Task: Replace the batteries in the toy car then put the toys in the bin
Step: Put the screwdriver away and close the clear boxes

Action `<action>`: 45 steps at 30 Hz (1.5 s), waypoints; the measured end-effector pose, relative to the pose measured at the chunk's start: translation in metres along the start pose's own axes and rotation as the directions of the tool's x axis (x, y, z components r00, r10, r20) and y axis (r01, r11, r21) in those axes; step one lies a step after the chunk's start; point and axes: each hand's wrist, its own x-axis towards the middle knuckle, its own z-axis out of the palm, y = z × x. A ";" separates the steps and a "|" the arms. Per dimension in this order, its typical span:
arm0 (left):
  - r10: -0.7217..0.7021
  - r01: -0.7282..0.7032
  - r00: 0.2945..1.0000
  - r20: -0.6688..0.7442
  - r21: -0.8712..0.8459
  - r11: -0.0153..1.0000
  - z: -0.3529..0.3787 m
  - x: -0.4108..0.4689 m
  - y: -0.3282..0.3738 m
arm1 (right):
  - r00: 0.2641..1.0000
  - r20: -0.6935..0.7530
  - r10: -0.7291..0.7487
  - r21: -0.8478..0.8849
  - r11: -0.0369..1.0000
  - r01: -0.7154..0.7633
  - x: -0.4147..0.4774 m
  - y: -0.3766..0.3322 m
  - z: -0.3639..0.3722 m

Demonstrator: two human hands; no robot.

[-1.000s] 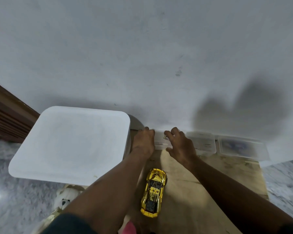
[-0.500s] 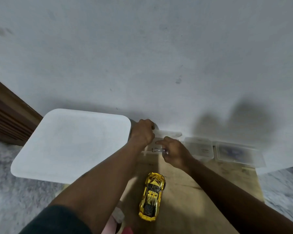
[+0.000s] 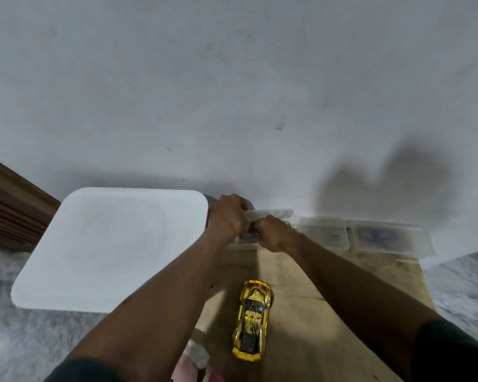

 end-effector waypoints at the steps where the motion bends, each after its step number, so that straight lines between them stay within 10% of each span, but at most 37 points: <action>1: 0.003 -0.003 1.000 -0.001 0.005 1.000 0.000 0.000 -0.001 | 1.000 0.005 -0.005 -0.007 1.000 0.005 0.000 0.001 0.002; 30: 0.002 -0.004 0.999 0.033 0.065 0.998 0.004 -0.011 -0.005 | 0.957 -0.260 -0.131 0.177 0.968 0.180 -0.054 0.018 -0.007; 38: 0.004 -0.004 1.000 0.007 0.043 0.999 0.017 -0.035 -0.010 | 0.666 -0.692 -0.278 -0.030 0.933 0.358 -0.076 0.026 -0.012; 45: 0.001 -0.001 1.000 -0.001 0.044 0.999 0.042 -0.057 -0.018 | 0.929 -0.353 -0.111 -0.038 0.994 0.104 -0.069 0.031 0.010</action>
